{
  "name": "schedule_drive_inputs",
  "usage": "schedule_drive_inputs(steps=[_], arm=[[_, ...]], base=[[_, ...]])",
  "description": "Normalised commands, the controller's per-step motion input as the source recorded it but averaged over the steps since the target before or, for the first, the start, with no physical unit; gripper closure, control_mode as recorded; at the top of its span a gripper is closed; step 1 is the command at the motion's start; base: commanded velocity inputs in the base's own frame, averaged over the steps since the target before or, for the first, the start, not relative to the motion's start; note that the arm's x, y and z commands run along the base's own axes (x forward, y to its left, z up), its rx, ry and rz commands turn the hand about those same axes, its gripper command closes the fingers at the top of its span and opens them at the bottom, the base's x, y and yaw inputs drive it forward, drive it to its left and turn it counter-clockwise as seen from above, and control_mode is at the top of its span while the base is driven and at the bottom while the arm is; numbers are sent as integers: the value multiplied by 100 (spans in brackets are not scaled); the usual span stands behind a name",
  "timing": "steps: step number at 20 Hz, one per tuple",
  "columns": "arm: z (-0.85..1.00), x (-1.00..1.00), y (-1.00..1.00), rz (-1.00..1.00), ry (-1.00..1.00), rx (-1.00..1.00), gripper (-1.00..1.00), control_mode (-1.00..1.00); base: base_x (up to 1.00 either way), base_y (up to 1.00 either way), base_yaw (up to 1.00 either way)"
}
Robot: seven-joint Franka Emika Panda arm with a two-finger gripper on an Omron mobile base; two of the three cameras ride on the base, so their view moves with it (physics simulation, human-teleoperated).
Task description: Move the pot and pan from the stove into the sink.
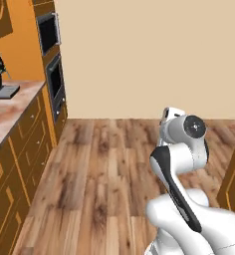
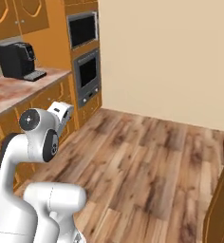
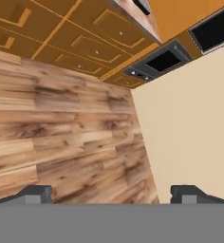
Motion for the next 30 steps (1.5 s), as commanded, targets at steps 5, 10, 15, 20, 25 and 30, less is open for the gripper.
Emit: schedule_drive_inputs(steps=[5,10,15,20,25,30], arm=[[0,0,0,0,0,0,-100,100],[0,0,0,0,0,0,-100,100],[0,0,0,0,0,0,-100,100],[0,0,0,0,0,0,-100,100],[0,0,0,0,0,0,-100,100],[0,0,0,0,0,0,-100,100]], base=[[0,0,49],[0,0,50],[0,0,49],[0,0,49],[0,0,48],[-2,0,48]])
